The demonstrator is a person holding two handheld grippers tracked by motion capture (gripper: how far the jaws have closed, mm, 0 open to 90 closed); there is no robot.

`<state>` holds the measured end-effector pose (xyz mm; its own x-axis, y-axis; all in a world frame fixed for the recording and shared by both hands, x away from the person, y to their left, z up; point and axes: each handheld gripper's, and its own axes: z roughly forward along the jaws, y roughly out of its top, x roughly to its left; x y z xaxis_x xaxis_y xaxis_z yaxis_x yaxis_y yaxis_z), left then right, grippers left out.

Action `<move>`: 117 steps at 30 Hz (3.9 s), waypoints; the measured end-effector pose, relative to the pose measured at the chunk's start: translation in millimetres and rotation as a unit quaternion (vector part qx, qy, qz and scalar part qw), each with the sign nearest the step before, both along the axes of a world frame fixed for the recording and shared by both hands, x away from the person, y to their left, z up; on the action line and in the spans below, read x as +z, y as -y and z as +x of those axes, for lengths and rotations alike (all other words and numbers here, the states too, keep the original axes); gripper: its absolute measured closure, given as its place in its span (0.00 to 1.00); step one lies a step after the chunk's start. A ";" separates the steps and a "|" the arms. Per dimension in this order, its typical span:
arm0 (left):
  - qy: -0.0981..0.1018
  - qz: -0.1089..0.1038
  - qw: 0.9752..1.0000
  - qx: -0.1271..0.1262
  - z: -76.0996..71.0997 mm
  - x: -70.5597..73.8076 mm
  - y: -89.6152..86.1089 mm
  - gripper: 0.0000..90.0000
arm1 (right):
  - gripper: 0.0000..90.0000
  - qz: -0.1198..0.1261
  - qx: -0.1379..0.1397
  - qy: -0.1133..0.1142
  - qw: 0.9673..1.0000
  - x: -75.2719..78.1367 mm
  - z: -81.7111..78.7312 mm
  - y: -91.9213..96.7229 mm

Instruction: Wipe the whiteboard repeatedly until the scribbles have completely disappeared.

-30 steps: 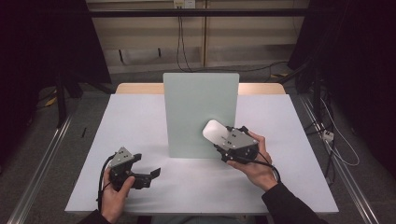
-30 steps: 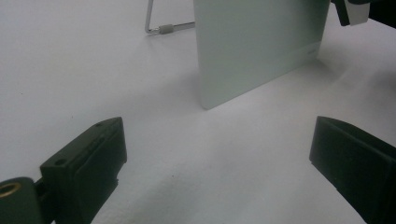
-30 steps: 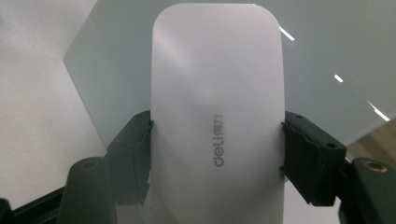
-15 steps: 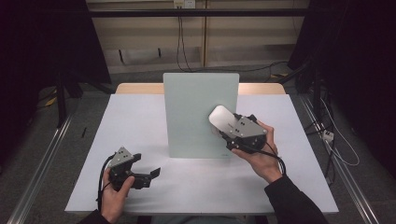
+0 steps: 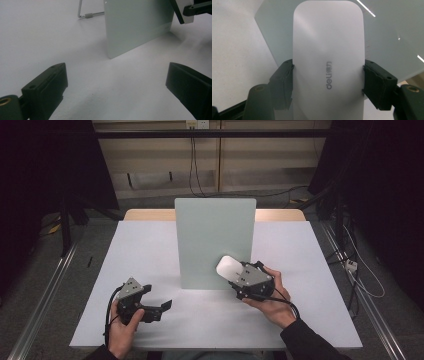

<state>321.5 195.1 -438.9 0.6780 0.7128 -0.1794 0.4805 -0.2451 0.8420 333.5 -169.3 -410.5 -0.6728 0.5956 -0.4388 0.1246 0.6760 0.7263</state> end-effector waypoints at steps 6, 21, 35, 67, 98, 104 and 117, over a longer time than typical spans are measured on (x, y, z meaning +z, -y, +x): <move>0.000 0.000 1.000 0.000 0.0 -0.1 -0.2 0.04 | 0.35 -0.002 0.003 -0.006 1.000 -1.2 -0.1 -1.2; 0.001 0.001 1.000 0.000 0.1 0.3 -0.8 0.04 | 0.35 0.026 -0.036 0.049 0.998 44.4 16.0 10.0; 0.001 0.000 1.000 0.000 -0.4 0.4 -0.1 0.04 | 0.35 -0.001 0.005 0.000 1.000 0.0 1.6 -8.4; 0.001 0.000 1.000 0.000 -0.1 0.1 -0.1 0.04 | 0.35 0.030 -0.054 0.030 0.998 24.0 4.1 25.3; -0.001 0.000 1.000 -0.001 0.3 0.1 -0.6 0.04 | 0.35 0.039 -0.020 0.014 0.999 16.8 6.5 4.9; -0.003 0.001 1.000 -0.002 0.7 -0.7 -0.7 0.04 | 0.35 0.054 -0.037 0.029 0.997 30.4 10.3 13.1; -0.003 0.002 1.000 -0.002 1.4 -0.8 0.0 0.04 | 0.35 0.052 -0.042 0.028 0.997 32.1 10.5 12.8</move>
